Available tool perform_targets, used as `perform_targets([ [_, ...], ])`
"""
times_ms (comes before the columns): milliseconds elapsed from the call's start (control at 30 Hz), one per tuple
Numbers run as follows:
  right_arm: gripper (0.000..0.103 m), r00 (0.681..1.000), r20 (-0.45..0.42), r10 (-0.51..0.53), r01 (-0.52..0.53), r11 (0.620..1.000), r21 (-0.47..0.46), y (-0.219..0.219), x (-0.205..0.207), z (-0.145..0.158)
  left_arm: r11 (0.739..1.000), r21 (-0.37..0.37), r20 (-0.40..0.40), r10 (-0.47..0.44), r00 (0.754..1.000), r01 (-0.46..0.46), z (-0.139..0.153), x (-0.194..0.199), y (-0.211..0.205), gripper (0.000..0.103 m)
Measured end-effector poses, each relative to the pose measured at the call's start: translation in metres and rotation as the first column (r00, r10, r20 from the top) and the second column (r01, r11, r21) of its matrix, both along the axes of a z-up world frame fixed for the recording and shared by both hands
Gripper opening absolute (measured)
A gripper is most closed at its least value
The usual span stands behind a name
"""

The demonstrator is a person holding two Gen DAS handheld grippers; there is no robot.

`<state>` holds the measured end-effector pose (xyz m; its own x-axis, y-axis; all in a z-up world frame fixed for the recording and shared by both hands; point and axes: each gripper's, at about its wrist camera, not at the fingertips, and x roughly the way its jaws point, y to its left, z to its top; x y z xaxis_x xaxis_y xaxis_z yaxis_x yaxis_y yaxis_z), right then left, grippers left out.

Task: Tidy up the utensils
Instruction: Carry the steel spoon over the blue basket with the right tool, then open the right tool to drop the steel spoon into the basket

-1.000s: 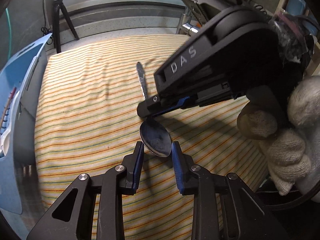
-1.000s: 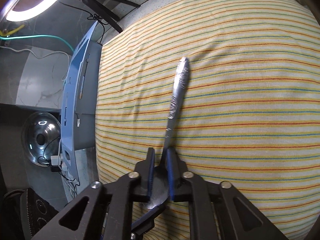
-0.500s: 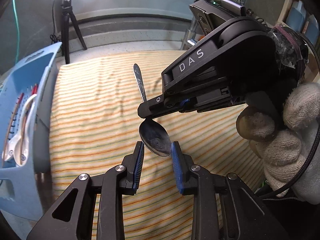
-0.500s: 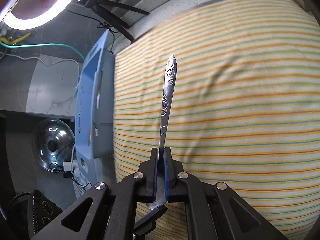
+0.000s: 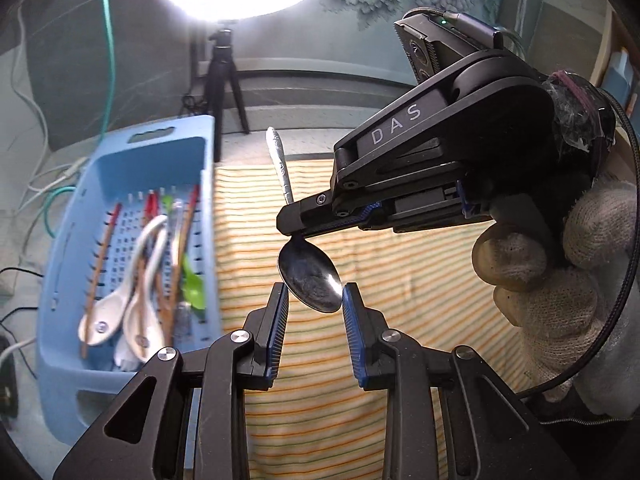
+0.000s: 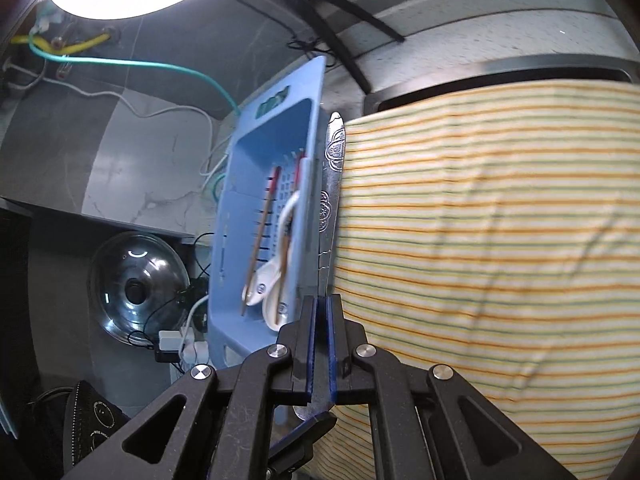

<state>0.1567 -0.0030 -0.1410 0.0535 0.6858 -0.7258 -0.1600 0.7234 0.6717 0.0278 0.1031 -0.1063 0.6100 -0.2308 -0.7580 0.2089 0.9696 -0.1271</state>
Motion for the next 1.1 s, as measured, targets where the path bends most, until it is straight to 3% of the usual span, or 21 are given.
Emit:
perform_targets([
  [300,0.005,0.998,0.018,0.054,-0.054,0.999,-0.008,0.066,0.01,0.0,0.999,0.0,-0.006,0.05,0.999,-0.05,-0.002,0.008,0.052,0.026],
  [600,0.009,0.995,0.018,0.096,-0.096,0.995,-0.025,0.099,0.012,-0.005,0.996,0.011,-0.048,0.092,0.995,-0.091,-0.007,0.009,0.078,0.026],
  [700,0.02,0.996,0.033,0.085,-0.084,0.996,-0.032,0.1,0.013,-0.003,0.994,0.007,-0.062,0.113,0.992,-0.113,-0.008,0.008,0.084,0.033],
  [767,0.039,0.995,0.038,0.088,-0.087,0.996,-0.017,0.099,0.012,0.0,0.992,-0.002,-0.071,0.127,0.989,-0.127,-0.008,0.006,0.088,0.04],
  [1100,0.041,0.986,0.107,0.127,-0.122,0.991,-0.052,0.088,0.006,0.013,0.984,-0.024,-0.079,0.175,0.981,-0.178,-0.002,-0.004,0.091,0.04],
])
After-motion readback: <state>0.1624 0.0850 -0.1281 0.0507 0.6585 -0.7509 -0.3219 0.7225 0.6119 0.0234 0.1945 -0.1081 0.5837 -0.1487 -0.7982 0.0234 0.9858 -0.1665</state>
